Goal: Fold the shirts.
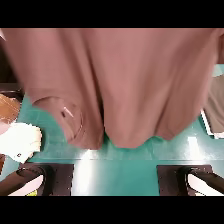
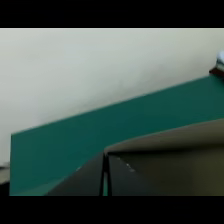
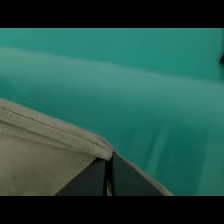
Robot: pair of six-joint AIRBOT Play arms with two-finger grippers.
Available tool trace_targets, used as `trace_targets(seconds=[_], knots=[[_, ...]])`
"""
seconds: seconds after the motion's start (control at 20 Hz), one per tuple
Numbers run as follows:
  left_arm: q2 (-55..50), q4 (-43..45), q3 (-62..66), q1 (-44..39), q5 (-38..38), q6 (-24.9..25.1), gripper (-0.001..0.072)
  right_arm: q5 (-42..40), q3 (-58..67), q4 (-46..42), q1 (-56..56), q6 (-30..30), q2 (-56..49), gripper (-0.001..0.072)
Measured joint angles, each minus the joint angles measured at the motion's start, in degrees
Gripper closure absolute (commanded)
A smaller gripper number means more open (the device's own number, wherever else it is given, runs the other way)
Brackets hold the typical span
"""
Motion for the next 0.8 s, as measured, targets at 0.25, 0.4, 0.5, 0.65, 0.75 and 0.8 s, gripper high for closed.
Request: trace_targets(seconds=[0.25,0.4,0.5,0.65,0.75,0.8], knots=[[-20.35,-0.63,0.07,0.02,-2.25,-1.42,0.068,-1.77,-6.69,-0.52,0.96,0.07,-13.38,0.0694],[-29.55,-0.98,0.11,0.04,-2.51,-1.62,0.0128,-3.78,-6.58,-0.26,1.18,-0.66,-21.03,0.0656],[-32.7,-1.03,0.15,0.13,-2.45,-2.14,0.012,-4.48,-4.46,-0.2,1.16,-0.81,-24.94,0.0329],[-34.18,-1.77,1.07,0.76,-3.91,-3.37,0.0121,-3.87,-0.11,0.2,0.9,-1.36,-28.65,0.033],[-33.62,-2.99,1.53,2.12,-7.65,-4.55,0.0121,-1.64,1.36,1.44,0.07,-2.71,-29.16,0.033],[-32.85,-4.33,1.42,2.82,-9.64,-4.81,0.0121,-0.2,0.92,2.75,-0.55,-3.43,-28.7,0.033]])
